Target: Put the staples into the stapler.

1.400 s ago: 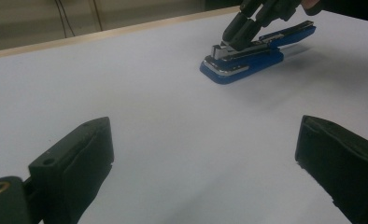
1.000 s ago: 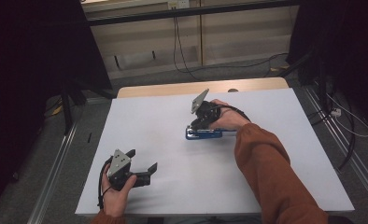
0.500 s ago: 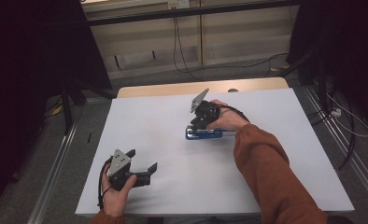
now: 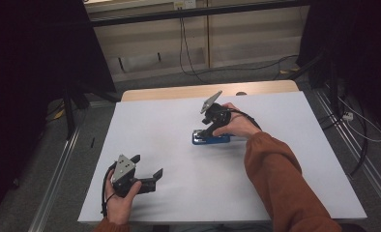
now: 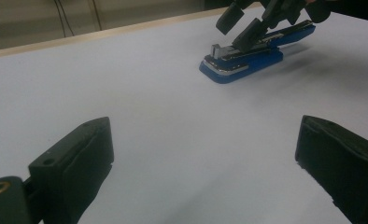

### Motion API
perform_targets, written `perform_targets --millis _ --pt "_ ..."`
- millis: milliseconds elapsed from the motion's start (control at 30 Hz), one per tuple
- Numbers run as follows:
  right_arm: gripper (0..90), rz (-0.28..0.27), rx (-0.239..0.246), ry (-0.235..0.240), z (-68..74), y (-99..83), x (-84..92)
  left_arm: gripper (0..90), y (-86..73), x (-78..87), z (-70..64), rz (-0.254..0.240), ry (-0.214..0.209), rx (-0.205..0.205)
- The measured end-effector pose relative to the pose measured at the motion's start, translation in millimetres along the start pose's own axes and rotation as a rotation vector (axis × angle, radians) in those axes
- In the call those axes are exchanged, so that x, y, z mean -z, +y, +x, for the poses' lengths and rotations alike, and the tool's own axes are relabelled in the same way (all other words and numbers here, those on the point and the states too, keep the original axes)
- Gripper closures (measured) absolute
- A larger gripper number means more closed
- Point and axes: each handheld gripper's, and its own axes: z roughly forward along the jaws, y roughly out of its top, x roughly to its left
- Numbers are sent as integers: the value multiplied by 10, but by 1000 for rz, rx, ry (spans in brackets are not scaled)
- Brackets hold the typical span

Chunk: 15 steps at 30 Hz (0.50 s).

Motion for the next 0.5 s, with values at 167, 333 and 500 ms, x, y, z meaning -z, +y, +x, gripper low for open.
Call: perform_targets --millis 167,333,500 --pt "244 -36 -49 -18 6 -25 58 46 0 -2 -2 2 0 0" --pt "175 -75 -63 -53 15 -50 118 46 0 0 1 4 2 -1" --pt "131 -88 -89 -74 46 -71 158 46 0 -1 2 4 2 -3"
